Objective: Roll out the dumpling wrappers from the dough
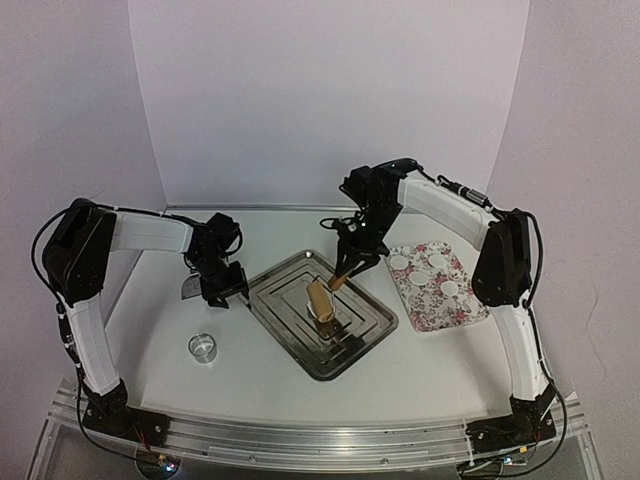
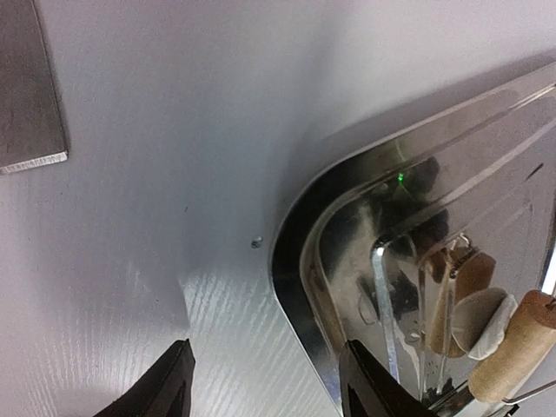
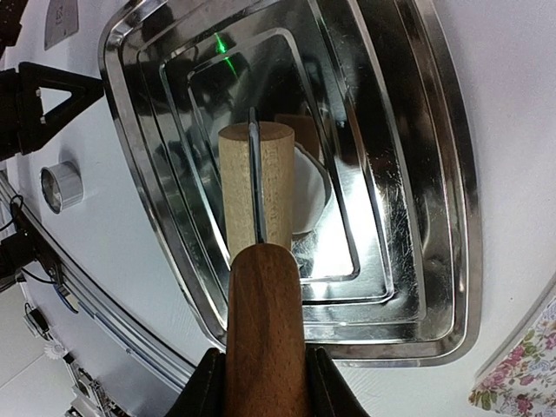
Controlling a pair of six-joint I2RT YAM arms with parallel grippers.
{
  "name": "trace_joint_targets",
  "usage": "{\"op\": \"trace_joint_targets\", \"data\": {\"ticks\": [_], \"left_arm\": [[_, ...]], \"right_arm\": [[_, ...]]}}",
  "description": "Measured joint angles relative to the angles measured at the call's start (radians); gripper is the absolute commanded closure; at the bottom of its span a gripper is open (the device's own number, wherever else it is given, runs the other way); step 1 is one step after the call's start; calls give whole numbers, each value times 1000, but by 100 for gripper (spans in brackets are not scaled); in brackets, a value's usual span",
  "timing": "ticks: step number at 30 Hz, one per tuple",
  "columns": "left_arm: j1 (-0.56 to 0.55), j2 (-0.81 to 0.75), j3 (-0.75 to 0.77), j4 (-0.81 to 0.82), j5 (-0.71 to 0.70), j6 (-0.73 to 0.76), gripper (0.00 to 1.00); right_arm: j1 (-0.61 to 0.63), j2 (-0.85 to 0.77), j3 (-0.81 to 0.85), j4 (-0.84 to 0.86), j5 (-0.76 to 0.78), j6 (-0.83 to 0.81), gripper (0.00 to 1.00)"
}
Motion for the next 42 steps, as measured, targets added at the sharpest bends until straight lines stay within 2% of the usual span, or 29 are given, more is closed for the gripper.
{"op": "trace_joint_targets", "data": {"ticks": [8, 18, 22, 42], "left_arm": [[5, 56, 28, 9, 10, 28, 66], [6, 100, 72, 42, 37, 48, 91], [21, 116, 95, 75, 38, 35, 98], [26, 153, 160, 42, 17, 108, 100]], "right_arm": [[-3, 19, -7, 2, 5, 27, 100], [-20, 26, -39, 31, -58, 82, 100], [-28, 28, -57, 38, -96, 109, 100], [-69, 52, -94, 79, -204, 140, 100]]}}
